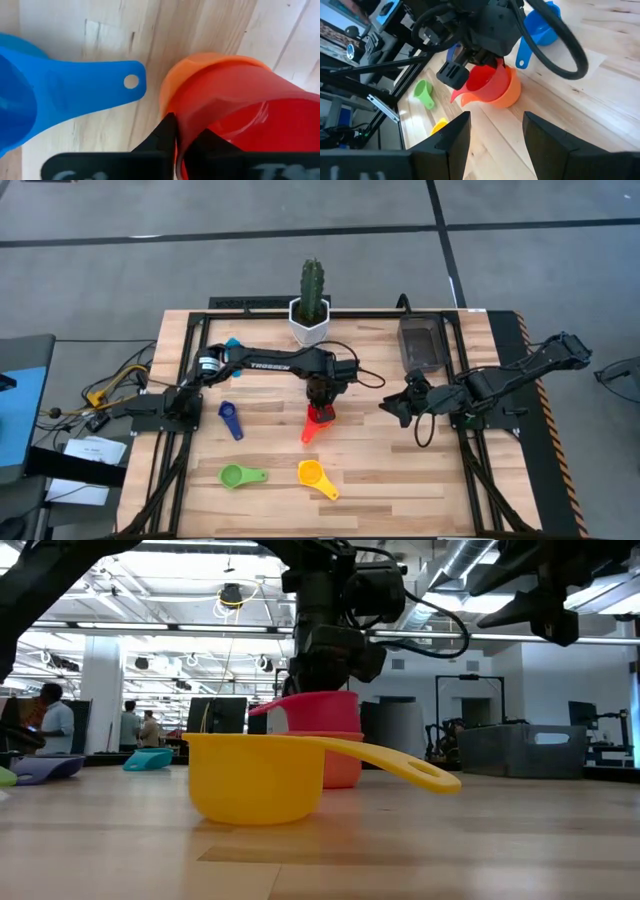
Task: Nest measuring cups in basket
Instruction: Stack the red measuring cup on top of the orange measuring cup, then stack the blue measuring cup on top of the red measuring cup
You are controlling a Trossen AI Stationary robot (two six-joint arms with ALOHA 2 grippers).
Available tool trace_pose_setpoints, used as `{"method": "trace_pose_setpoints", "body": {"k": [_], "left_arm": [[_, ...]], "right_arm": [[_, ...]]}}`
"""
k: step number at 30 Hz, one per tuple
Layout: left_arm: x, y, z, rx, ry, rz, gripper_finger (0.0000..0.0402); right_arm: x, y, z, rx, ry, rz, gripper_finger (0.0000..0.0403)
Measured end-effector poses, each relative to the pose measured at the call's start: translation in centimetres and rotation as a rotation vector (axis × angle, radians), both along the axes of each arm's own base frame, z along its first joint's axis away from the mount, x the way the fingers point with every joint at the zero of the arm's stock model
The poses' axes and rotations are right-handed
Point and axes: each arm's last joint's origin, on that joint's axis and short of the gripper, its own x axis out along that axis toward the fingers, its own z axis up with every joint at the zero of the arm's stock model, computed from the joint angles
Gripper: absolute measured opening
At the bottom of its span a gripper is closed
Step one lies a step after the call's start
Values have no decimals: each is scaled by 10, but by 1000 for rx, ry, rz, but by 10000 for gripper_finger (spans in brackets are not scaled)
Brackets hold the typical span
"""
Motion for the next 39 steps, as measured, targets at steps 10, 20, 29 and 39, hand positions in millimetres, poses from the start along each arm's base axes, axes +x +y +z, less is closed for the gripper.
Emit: {"method": "trace_pose_setpoints", "body": {"k": [10, 20, 29, 39], "left_arm": [[-2, 1, 7, 27, 25, 20, 93], [2, 1, 58, 85, -42, 8, 135], [-2, 4, 107, 197, -141, 57, 135], [-14, 6, 131, 302, -191, 245, 135]], "right_arm": [[0, 0, 0, -1, 3, 1, 209], [0, 0, 0, 1, 3, 3, 204], [-3, -1, -5, 47, 54, -36, 200], [-7, 4, -8, 69, 82, -27, 200]]}}
